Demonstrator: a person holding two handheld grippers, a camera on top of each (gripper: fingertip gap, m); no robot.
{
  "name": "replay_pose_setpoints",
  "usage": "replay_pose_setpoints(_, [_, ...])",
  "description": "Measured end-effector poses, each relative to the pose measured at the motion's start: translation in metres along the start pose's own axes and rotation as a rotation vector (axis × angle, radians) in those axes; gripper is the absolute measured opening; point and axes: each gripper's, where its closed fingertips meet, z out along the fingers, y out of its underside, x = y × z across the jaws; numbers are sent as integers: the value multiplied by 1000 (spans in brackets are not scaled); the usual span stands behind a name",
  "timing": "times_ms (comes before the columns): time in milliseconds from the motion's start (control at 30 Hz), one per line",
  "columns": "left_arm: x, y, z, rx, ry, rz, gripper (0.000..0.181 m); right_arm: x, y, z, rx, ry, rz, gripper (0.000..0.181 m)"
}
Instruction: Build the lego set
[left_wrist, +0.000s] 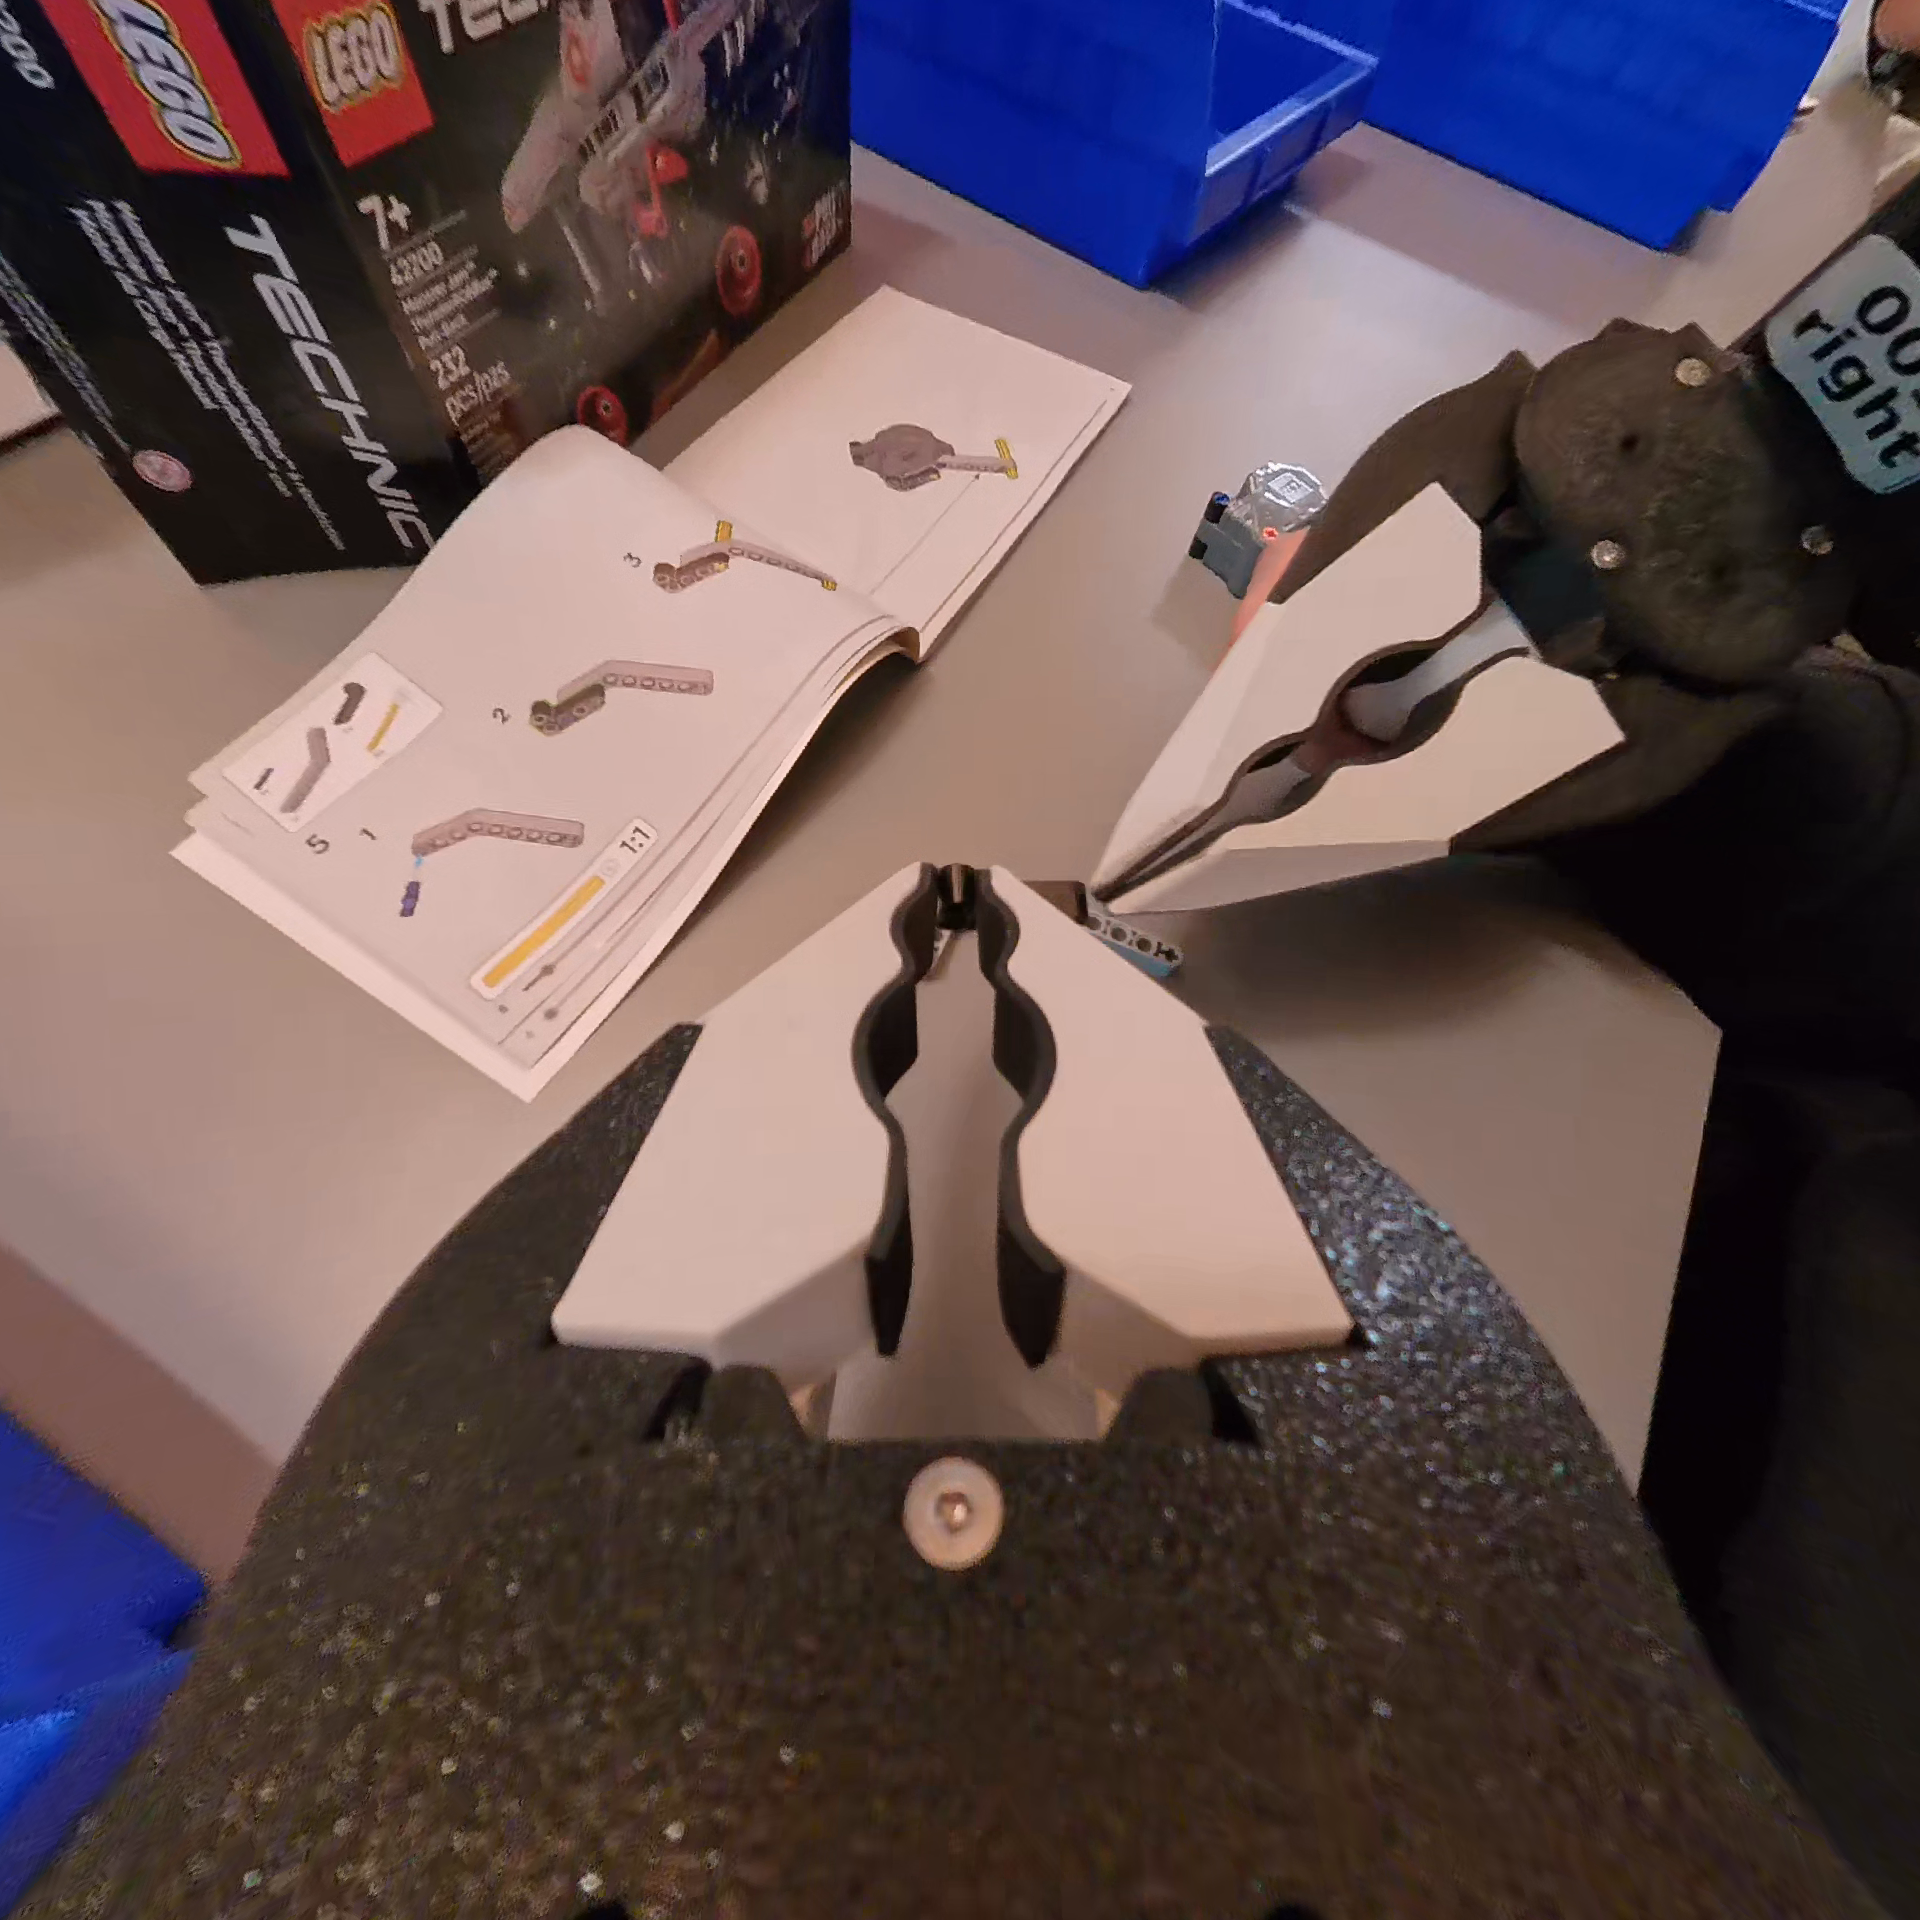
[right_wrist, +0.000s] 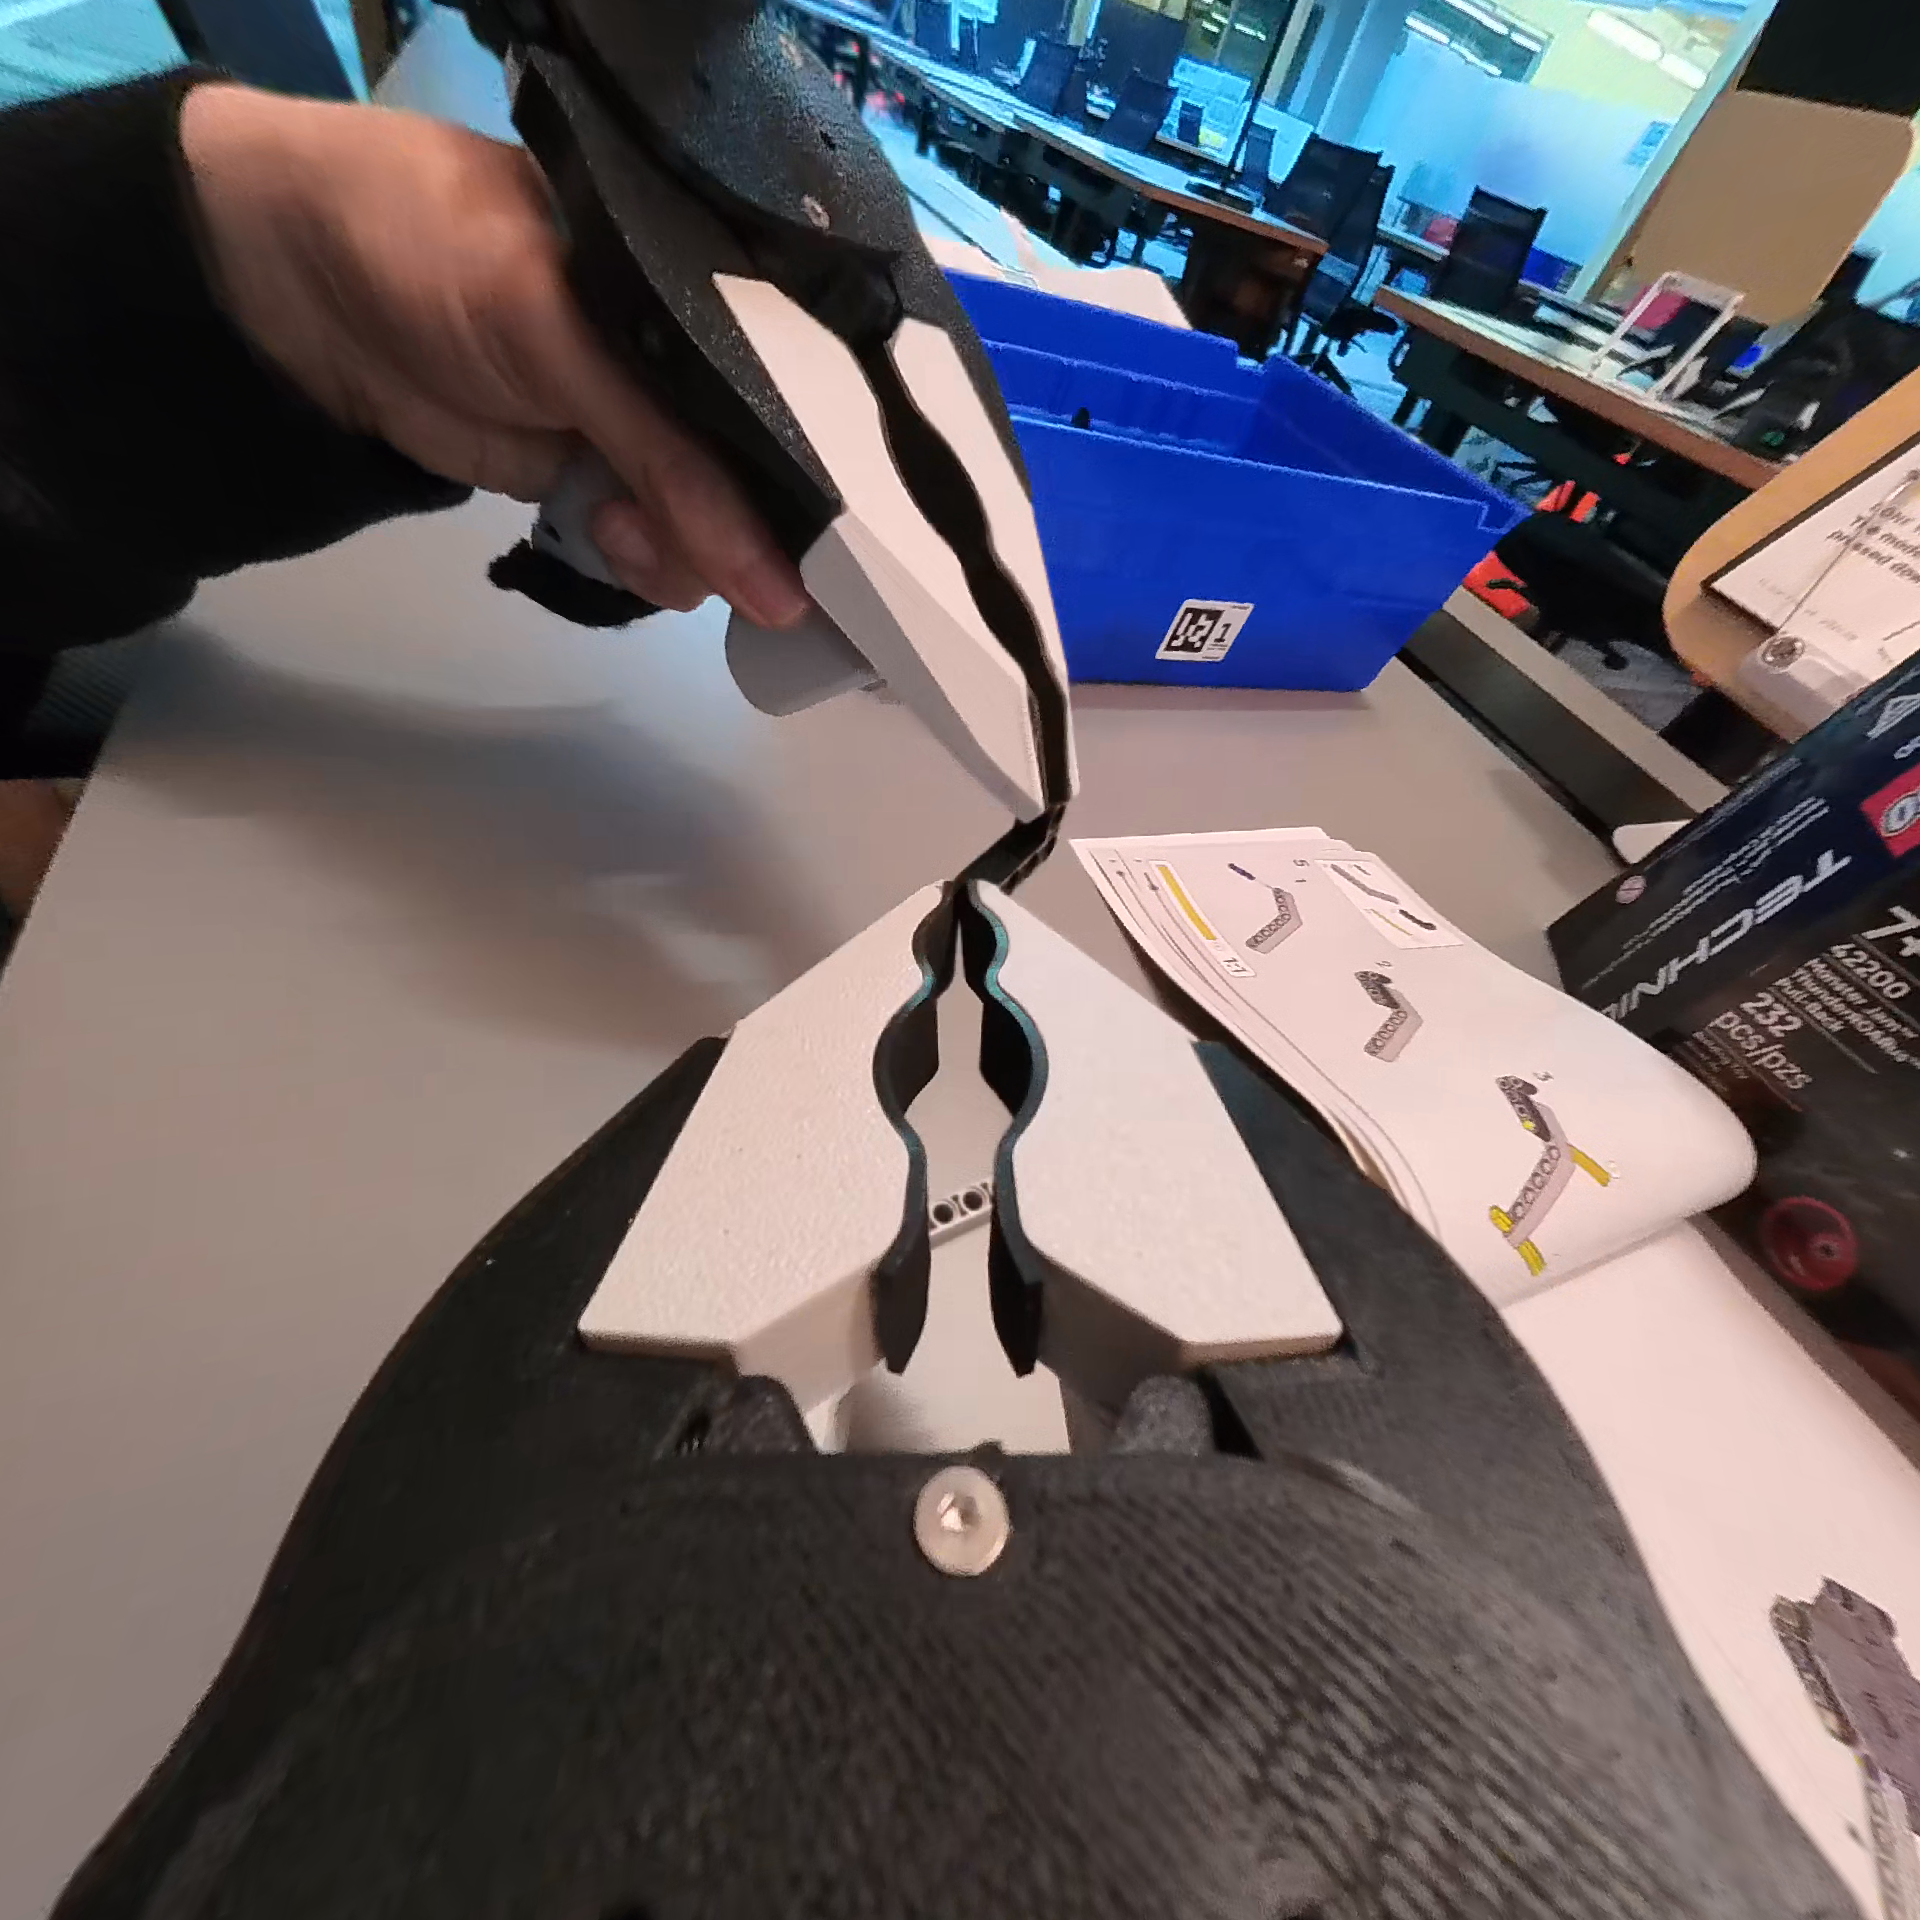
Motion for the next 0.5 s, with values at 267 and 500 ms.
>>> replay_pose_setpoints(267, [-9,1,-1,31,-35,-111,4,2,4,4,-17,46,-56,1])
replay_pose_setpoints(500, [-8,-4,2,84,-28,-195,4,11,4,4,-33,149,-169,21])
